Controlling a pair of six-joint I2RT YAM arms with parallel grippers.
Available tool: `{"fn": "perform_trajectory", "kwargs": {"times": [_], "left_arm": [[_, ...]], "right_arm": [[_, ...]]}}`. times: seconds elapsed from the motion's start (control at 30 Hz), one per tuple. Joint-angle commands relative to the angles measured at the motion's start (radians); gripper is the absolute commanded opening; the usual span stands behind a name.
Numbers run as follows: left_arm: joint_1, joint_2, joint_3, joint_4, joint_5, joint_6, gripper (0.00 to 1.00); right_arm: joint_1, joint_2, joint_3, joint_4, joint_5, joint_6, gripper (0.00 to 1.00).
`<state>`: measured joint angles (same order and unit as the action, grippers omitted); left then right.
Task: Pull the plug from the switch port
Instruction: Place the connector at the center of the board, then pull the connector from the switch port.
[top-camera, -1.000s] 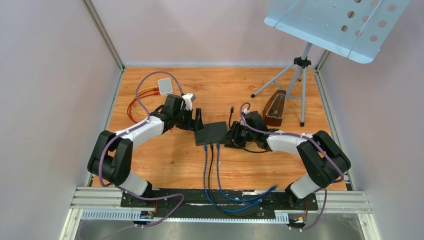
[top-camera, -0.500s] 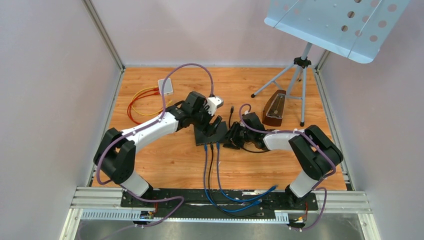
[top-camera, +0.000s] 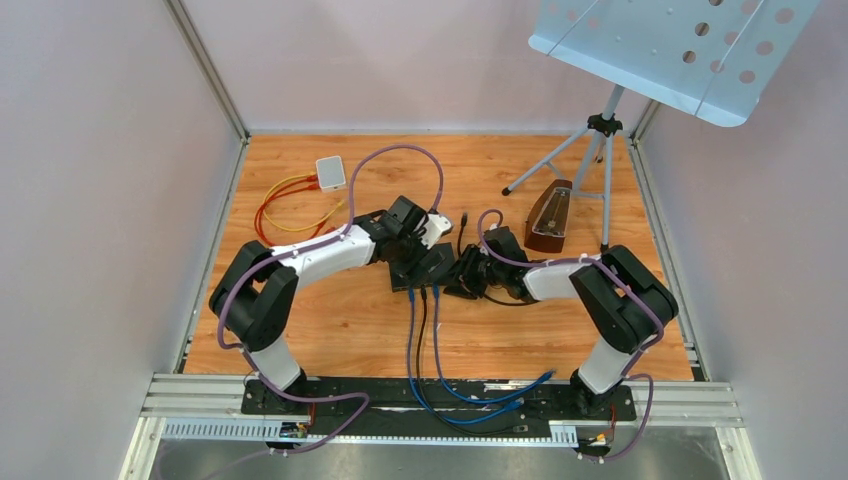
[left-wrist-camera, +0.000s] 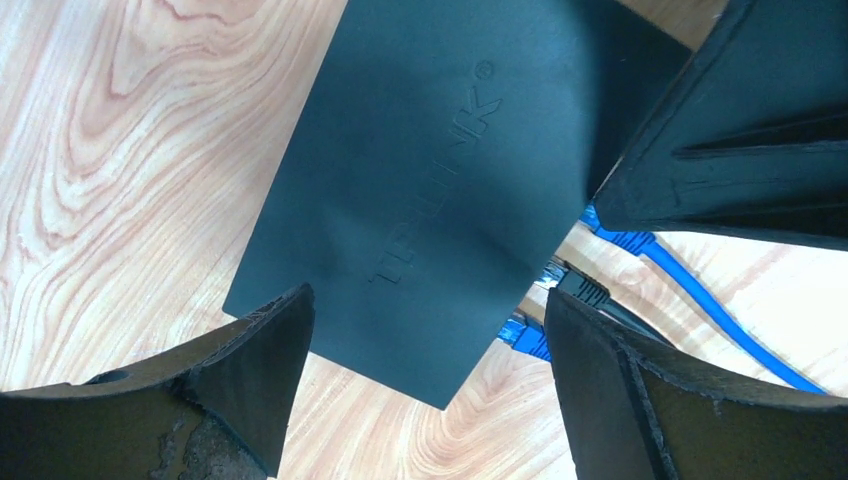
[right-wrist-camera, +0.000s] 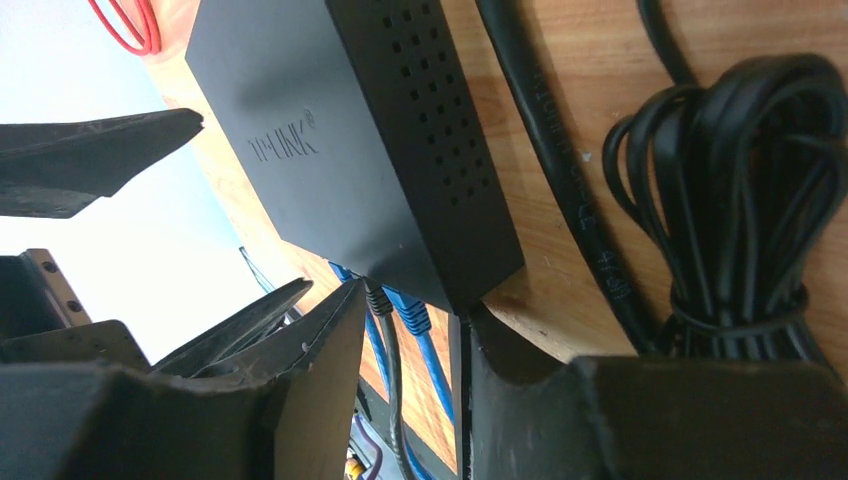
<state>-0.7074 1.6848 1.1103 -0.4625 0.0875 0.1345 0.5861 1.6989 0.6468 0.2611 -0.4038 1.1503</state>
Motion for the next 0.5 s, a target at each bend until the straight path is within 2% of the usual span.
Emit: {"fn": "perform_trajectory", "kwargs": {"times": [0.0, 0.47], "left_arm": [[-0.012, 0.037, 0.047, -0.006, -0.038, 0.041, 0.93], [-0.017, 0.08, 0.044, -0.033, -0.082, 0.044, 0.9]], "right_arm": [[0.004, 0.027, -0.002, 0.07, 0.016, 0.045, 0.35], [0.01, 0.071, 0.011, 0.089, 0.016, 0.067, 0.33]]}}
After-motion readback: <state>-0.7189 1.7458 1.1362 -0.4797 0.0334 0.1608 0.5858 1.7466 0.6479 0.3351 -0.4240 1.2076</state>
